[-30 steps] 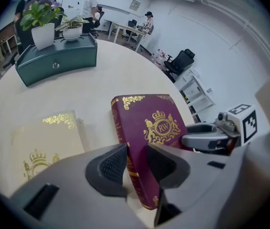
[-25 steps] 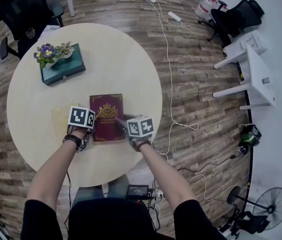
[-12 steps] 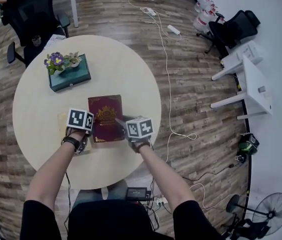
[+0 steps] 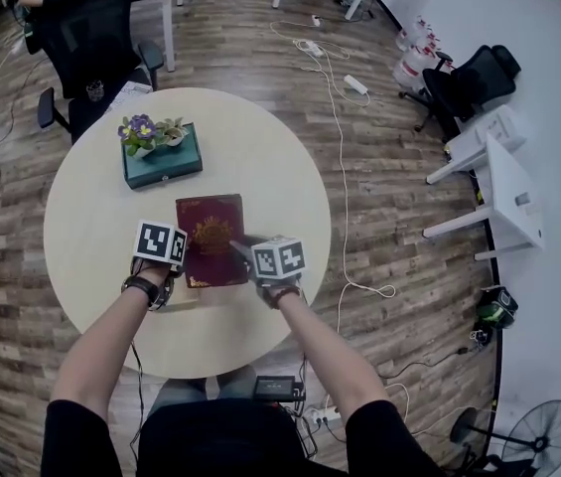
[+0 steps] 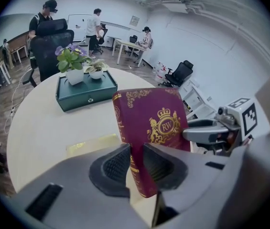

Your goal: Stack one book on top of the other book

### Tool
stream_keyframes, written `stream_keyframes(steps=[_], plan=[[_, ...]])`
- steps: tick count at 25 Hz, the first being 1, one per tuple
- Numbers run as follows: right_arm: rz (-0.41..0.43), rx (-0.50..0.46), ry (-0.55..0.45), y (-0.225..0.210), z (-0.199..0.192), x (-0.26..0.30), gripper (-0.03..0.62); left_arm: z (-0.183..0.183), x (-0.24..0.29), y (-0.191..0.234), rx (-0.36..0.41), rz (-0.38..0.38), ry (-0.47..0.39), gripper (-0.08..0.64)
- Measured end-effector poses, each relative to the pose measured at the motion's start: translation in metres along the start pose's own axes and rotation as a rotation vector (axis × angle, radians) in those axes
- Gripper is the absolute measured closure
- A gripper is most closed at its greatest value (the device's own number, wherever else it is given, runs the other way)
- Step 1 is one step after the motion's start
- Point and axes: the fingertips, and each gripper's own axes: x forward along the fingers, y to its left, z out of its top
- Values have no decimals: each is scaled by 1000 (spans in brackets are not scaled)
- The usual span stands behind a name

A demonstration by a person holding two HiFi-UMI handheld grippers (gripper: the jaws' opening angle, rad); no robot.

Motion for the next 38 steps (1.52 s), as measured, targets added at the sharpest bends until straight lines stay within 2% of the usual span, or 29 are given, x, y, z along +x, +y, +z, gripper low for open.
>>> stream_keyframes(steps=[10,18,27,38], plan=[[75,-46,66,71,-5,50,474,-32,-50,66,-70,65,-28,489],[106,-64,147,110,-25,92,479,-66,-65,113,-128,92,-14,492],[87,-36,205,111,-38,112,477,-86,-48,131,-177,65,19,494],[45,20,240,92,-56,131,462,-93,-16,142,-181,45,47,495]])
